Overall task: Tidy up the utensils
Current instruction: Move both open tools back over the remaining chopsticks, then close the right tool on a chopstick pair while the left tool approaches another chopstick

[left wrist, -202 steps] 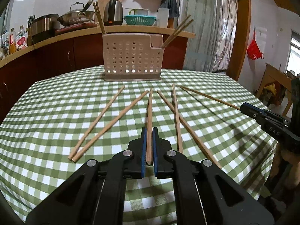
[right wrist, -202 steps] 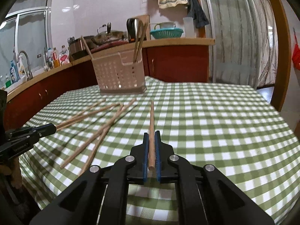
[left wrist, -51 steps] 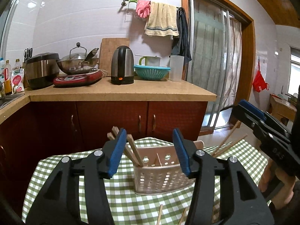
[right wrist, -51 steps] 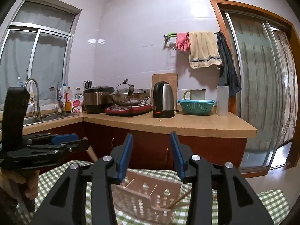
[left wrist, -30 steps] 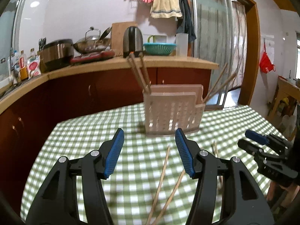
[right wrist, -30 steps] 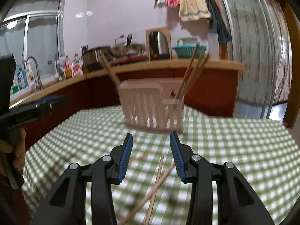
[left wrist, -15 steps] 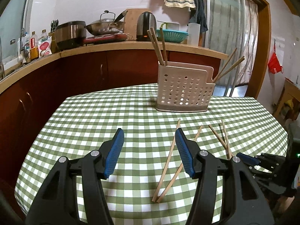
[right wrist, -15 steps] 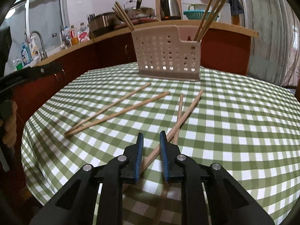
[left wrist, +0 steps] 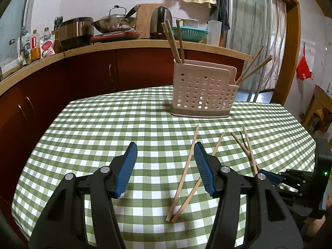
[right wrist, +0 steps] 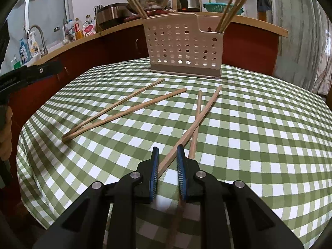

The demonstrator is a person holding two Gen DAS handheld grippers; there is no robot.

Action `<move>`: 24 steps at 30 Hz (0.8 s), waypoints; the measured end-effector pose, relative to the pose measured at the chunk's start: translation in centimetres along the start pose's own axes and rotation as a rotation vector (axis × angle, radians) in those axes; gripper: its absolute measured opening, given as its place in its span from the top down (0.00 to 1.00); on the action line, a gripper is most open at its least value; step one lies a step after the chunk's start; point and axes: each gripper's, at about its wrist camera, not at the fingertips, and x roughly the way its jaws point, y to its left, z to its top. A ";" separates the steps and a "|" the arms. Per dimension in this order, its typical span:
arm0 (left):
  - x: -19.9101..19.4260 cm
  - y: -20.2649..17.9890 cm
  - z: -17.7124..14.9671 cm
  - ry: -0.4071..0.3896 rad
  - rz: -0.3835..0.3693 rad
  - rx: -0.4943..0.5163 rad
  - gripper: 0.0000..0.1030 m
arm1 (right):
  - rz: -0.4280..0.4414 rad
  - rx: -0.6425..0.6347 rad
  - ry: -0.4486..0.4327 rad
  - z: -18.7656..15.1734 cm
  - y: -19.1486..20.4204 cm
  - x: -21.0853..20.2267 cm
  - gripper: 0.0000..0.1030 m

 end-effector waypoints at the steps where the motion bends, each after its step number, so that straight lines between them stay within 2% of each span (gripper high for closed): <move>1: 0.0 0.0 0.0 0.001 -0.001 -0.001 0.46 | 0.000 -0.005 0.001 0.0 0.1 0.0 0.82; 11: 0.0 -0.2 -1.0 0.025 -0.006 -0.001 0.46 | 0.015 -0.013 0.019 -0.8 0.2 -0.9 0.82; 19: -0.3 -0.5 -1.4 0.029 -0.018 -0.008 0.46 | -0.033 -0.057 0.001 -0.4 0.2 -0.8 0.82; 24: -0.5 -0.8 -1.6 0.030 -0.025 -0.005 0.46 | -0.013 -0.041 -0.009 -0.6 0.2 -1.9 0.82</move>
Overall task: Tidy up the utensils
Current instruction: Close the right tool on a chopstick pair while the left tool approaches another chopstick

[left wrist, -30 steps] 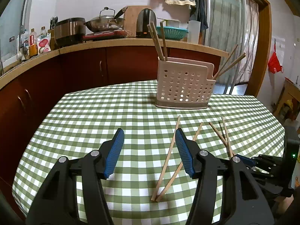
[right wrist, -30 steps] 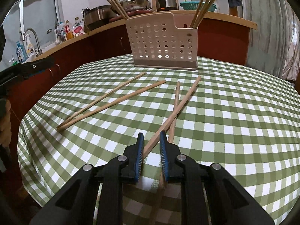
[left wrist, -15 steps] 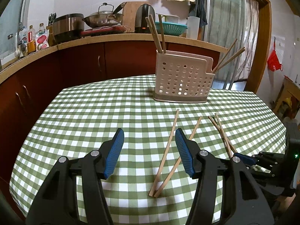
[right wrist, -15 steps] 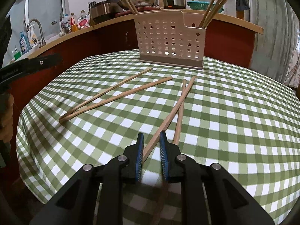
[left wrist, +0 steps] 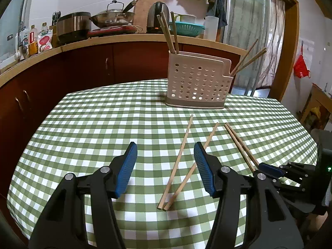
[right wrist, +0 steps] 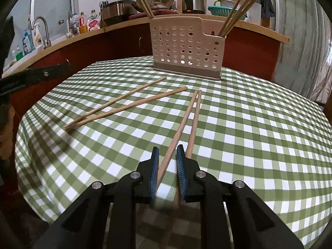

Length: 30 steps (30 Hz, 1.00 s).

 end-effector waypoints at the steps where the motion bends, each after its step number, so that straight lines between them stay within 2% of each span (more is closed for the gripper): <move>1: 0.0 -0.1 -0.1 0.002 -0.001 0.001 0.46 | 0.002 0.002 -0.001 -0.1 0.2 -0.2 0.82; 9: -0.1 -0.1 -1.1 0.019 -0.001 0.000 0.46 | 0.022 0.014 0.048 -2.3 0.9 -0.9 0.82; 18: 0.3 0.2 -2.6 0.051 0.006 -0.010 0.46 | 0.017 0.039 0.032 -3.2 0.2 -1.8 0.79; 23: 1.0 -0.2 -3.4 0.081 -0.006 0.005 0.47 | 0.014 0.060 0.019 -2.9 -0.6 -1.4 0.91; 25: 1.2 -0.5 -3.6 0.089 -0.016 0.012 0.49 | 0.011 0.066 0.014 -2.8 -0.9 -1.4 0.92; 26: 1.4 -0.8 -3.8 0.097 -0.023 0.022 0.54 | 0.011 0.068 0.013 -2.7 -1.0 -1.3 0.92; 28: 1.8 -1.2 -4.0 0.109 -0.029 0.038 0.58 | 0.010 0.073 0.010 -2.7 -1.2 -1.3 0.93; 30: 2.2 -1.7 -4.3 0.123 -0.039 0.053 0.68 | 0.011 0.077 0.008 -2.7 -1.4 -1.2 0.93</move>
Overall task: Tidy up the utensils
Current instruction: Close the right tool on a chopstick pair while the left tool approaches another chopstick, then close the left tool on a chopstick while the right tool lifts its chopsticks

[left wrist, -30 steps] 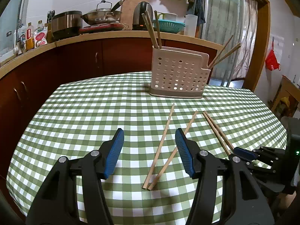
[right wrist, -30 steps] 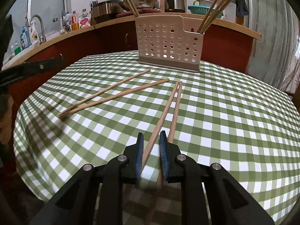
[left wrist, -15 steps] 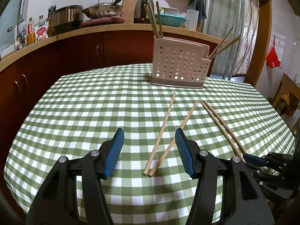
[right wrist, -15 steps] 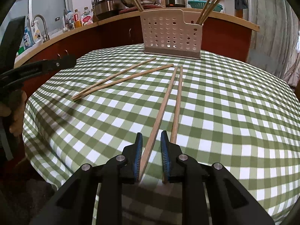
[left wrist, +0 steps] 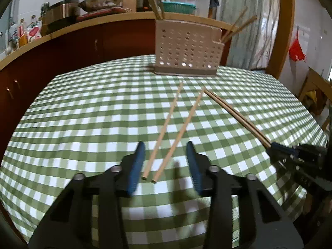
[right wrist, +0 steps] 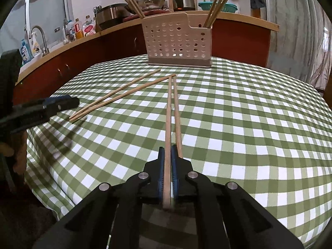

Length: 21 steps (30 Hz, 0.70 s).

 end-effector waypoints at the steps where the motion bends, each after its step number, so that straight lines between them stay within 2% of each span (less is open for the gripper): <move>1: 0.3 -0.2 -0.1 0.009 -0.003 0.008 0.69 | 0.001 0.002 -0.001 0.0 -0.1 0.0 0.93; 3: 0.6 -0.3 -0.3 0.021 -0.005 0.016 0.73 | 0.003 0.002 -0.002 0.0 -0.1 0.0 0.93; 12: 1.9 0.0 -1.0 0.071 -0.019 -0.004 0.78 | 0.003 0.015 -0.015 0.3 -0.8 0.3 0.93; 21: 2.0 -0.3 -1.2 0.056 -0.016 0.012 0.80 | 0.041 0.026 -0.019 -0.3 -1.4 -0.2 0.90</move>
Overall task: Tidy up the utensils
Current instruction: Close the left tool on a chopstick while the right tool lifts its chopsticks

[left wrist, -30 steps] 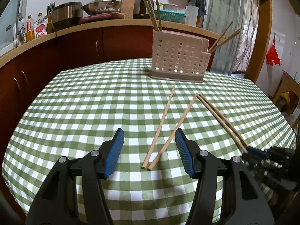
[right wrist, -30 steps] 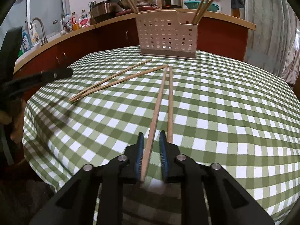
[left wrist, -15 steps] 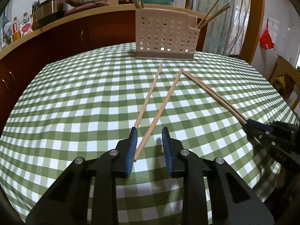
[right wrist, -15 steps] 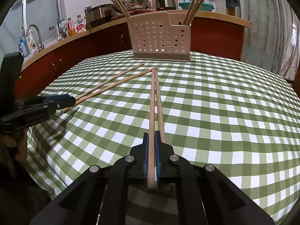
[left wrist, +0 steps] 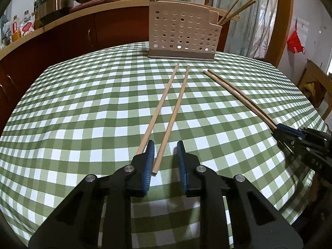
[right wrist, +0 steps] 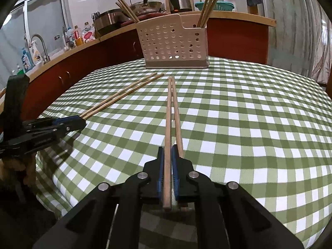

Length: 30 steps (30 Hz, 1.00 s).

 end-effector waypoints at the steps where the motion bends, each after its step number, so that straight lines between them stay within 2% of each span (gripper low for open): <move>1: 0.0 0.0 -0.1 -0.002 0.005 0.001 0.81 | 0.000 -0.004 0.001 -0.1 0.1 -0.1 0.89; 3: -0.1 0.2 -0.1 -0.005 0.007 -0.003 0.88 | 0.003 -0.005 0.003 -0.2 0.1 -0.2 0.89; 9: -0.2 0.3 -0.2 -0.014 0.000 -0.014 0.94 | -0.003 -0.007 0.006 -0.4 0.1 -0.6 0.89; 17: -1.3 -0.6 -0.2 -0.048 0.004 0.011 0.95 | -0.020 -0.027 -0.040 0.2 0.5 -1.8 0.93; 30: -6.3 -2.0 2.0 -0.211 -0.001 0.026 0.95 | -0.031 -0.038 -0.170 3.1 0.8 -5.4 0.93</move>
